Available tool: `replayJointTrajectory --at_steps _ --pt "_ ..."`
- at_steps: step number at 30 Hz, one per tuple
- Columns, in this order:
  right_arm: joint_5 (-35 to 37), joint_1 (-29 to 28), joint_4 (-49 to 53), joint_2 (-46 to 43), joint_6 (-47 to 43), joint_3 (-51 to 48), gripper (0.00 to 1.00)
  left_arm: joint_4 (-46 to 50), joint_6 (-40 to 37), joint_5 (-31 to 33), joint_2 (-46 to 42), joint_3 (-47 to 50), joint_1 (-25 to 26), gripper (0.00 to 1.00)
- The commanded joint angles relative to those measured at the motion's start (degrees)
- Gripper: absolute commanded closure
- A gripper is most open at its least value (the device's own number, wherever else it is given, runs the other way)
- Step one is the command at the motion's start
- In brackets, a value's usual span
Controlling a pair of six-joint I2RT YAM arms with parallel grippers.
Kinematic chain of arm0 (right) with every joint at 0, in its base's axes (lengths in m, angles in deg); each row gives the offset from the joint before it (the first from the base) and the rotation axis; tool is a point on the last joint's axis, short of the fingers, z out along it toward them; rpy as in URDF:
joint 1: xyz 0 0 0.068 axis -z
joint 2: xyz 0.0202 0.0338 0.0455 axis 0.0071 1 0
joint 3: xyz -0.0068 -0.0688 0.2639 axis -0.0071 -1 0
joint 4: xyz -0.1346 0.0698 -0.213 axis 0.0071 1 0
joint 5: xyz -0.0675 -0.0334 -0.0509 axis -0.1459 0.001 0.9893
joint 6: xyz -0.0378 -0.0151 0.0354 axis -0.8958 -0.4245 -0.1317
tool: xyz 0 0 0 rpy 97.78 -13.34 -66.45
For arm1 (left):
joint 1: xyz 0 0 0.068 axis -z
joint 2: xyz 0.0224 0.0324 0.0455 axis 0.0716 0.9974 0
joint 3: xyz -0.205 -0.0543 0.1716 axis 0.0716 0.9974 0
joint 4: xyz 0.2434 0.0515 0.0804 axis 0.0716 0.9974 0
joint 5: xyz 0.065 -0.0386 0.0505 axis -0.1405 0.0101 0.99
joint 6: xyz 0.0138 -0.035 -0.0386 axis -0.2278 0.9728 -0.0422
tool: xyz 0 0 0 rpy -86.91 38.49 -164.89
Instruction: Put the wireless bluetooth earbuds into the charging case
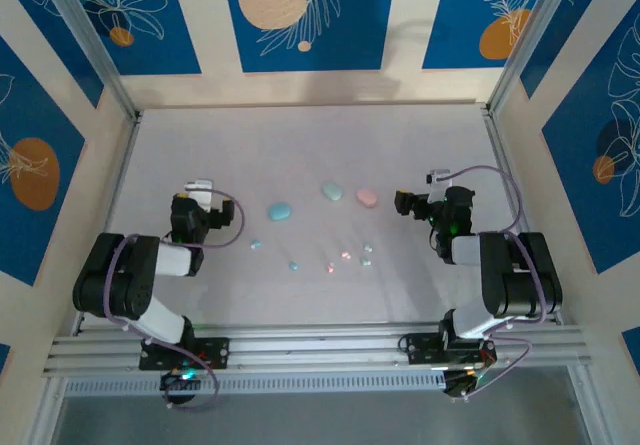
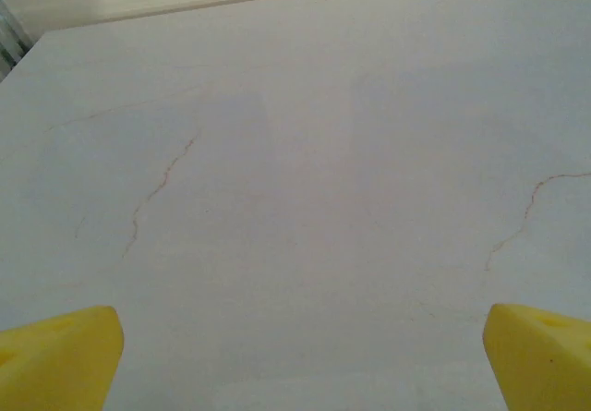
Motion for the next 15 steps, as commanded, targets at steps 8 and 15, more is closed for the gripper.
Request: replayJointTrajectory --at_steps 8,15 --pt "0.1 -0.2 -1.1 0.7 -0.4 1.6 0.01 -1.6 -0.6 0.7 0.5 -1.2 0.5 0.0" --pt "-1.2 0.5 -0.8 0.8 0.1 1.8 0.01 -1.0 -0.4 0.1 0.5 -1.6 0.4 0.0"
